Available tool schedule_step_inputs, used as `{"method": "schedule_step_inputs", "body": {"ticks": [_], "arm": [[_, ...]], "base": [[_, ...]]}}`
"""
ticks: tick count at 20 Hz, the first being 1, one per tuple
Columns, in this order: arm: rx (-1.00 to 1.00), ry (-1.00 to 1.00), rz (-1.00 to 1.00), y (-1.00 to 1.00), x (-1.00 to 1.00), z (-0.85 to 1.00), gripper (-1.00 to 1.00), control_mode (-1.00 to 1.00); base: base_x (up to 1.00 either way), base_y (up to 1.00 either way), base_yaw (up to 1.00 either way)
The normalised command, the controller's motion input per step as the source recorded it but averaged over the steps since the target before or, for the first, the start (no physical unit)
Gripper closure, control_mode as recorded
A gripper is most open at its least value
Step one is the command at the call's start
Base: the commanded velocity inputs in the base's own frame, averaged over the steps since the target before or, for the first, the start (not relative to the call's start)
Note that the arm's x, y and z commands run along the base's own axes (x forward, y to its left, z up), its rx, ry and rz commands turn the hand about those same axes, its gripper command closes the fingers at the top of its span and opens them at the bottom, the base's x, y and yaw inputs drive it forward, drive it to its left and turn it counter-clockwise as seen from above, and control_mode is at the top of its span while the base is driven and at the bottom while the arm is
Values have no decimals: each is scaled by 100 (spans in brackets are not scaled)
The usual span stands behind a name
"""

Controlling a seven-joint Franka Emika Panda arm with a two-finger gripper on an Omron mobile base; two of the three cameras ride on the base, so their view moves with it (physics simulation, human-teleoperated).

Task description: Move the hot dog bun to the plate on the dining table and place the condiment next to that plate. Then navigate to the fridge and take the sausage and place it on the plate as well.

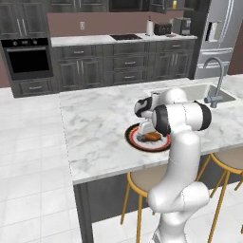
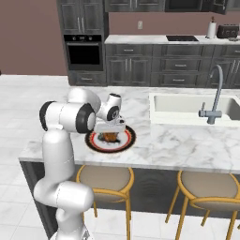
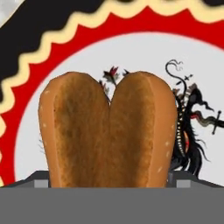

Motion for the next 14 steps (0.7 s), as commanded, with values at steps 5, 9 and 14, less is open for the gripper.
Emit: {"method": "schedule_step_inputs", "body": {"ticks": [5,9,14], "arm": [[0,-4,-1,7,-20,19,-100,-100],[0,-10,0,15,-34,40,-100,-100],[0,-8,-1,15,-34,56,-100,-100]], "base": [[0,0,0],[0,0,0],[0,0,0]]}}
